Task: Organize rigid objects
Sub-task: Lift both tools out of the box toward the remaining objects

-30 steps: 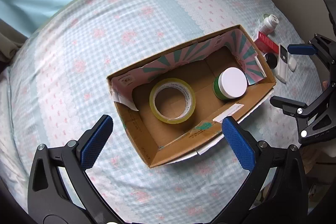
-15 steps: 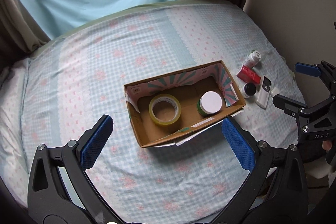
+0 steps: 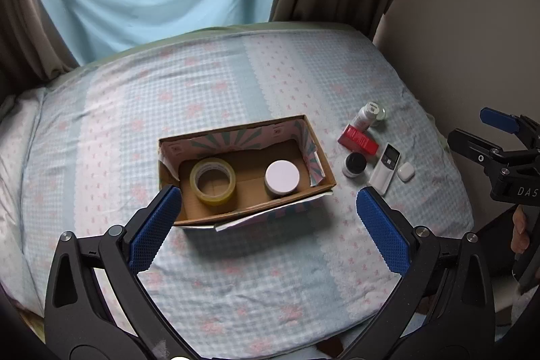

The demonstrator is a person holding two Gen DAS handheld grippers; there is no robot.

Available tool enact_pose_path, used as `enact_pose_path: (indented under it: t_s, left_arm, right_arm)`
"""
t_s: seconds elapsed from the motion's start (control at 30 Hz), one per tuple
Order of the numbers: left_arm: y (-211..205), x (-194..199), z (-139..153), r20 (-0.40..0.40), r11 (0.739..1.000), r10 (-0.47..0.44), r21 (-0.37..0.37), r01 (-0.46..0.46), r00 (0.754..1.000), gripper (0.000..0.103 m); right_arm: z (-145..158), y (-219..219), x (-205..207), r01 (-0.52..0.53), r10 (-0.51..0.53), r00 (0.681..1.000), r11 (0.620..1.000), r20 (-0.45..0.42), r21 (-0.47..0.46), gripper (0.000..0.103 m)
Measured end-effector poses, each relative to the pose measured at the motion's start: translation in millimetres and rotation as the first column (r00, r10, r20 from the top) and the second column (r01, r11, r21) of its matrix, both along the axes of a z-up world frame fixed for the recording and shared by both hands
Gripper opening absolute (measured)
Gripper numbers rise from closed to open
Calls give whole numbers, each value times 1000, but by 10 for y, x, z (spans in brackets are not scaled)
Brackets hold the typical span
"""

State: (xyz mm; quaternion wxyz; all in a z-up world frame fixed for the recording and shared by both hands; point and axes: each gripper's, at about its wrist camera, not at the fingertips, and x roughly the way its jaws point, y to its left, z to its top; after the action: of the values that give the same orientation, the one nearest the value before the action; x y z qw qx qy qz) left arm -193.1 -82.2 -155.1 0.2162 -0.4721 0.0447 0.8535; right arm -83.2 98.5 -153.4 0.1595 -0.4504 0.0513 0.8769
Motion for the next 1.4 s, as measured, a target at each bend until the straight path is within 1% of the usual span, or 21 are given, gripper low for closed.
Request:
enact_pose_path:
  t_s: [0.17, 0.27, 0.33, 0.47, 0.53, 0.63, 0.8, 0.9, 1.03, 1.13, 1.23, 1.4]
  left_arm:
    - [389, 212, -24, 13, 995, 99, 13, -99, 995, 103]
    - [646, 323, -32, 35, 986, 162, 27, -163, 986, 103]
    - [808, 390, -20, 38, 980, 191, 40, -193, 981, 103]
    - [1076, 478, 6, 38, 966, 252, 42, -253, 967, 103]
    - [1197, 507, 20, 43, 962, 268, 48, -270, 962, 103]
    - [1358, 521, 20, 37, 960, 279, 31, -280, 960, 103]
    - [1588, 440, -85, 58, 958, 285, 20, -286, 957, 103]
    - [1752, 340, -235, 83, 960, 277, 8, -279, 957, 103]
    - [1998, 160, -549, 132, 965, 260, -9, -261, 957, 103]
    - [2211, 39, -836, 168, 970, 243, -17, -243, 955, 103]
    - [2405, -71, -1149, 205, 973, 229, -34, -227, 952, 103]
    - [2646, -297, -1721, 270, 977, 211, -37, -209, 939, 103]
  right_arm:
    - [-32, 401, 189, -69, 70, 997, 998, -28, 12, 103]
    - [-64, 671, 247, -126, 127, 992, 992, -16, 3, 103]
    - [-40, 856, 278, -162, 162, 987, 987, -24, -7, 103]
    - [-3, 1166, 271, -223, 224, 974, 975, -39, 23, 103]
    - [-10, 1294, 222, -247, 248, 968, 968, -38, 39, 103]
    - [-17, 1481, 163, -264, 266, 963, 964, -46, 33, 103]
    - [-67, 1754, 92, -285, 286, 957, 958, -53, 25, 103]
    - [-162, 1910, 25, -291, 292, 955, 956, -47, 25, 103]
    - [-366, 2152, -82, -276, 276, 961, 961, -32, 25, 103]
    - [-622, 2355, -211, -263, 263, 965, 965, -11, 11, 103]
    - [-923, 2525, -342, -274, 274, 962, 962, 10, -3, 103]
    - [-1423, 2698, -573, -321, 319, 946, 947, 65, 32, 103]
